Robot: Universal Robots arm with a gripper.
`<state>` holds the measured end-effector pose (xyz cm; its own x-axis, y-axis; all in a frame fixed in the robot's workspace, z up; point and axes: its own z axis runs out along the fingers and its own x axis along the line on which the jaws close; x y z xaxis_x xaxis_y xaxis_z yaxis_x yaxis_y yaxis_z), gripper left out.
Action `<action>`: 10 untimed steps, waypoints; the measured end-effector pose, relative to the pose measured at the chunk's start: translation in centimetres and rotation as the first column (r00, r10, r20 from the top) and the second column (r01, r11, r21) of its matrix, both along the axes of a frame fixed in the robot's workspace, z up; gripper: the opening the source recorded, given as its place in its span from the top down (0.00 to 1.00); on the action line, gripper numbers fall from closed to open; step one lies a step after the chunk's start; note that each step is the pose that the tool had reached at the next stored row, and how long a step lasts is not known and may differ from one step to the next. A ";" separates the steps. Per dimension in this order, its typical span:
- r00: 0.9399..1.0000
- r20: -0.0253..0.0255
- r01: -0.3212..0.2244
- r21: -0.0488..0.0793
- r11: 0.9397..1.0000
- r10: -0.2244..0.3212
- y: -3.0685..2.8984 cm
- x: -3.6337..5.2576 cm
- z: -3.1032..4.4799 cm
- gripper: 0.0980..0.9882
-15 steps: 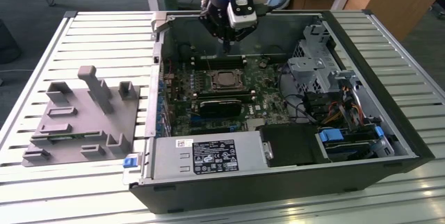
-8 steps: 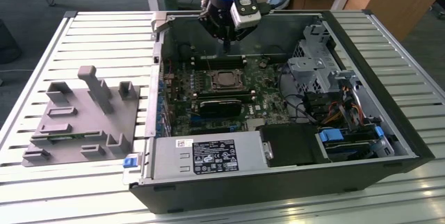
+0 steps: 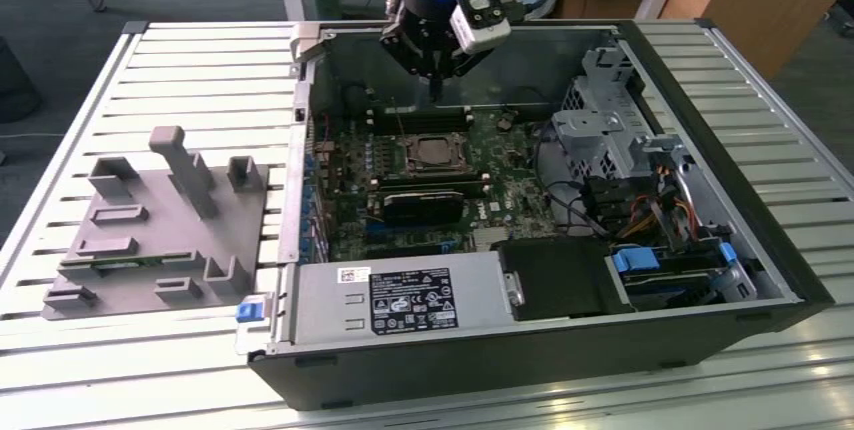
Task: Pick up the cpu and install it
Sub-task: 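Install the first cpu locking lever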
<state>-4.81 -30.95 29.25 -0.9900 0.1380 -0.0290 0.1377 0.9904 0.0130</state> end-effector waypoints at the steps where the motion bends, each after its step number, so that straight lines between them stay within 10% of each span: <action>1: 1.000 0.000 -0.006 0.000 1.000 0.006 0.00 -0.01 0.00 0.99; 10: 1.000 0.000 -0.023 0.001 1.000 0.023 -0.02 -0.58 -0.01 0.99</action>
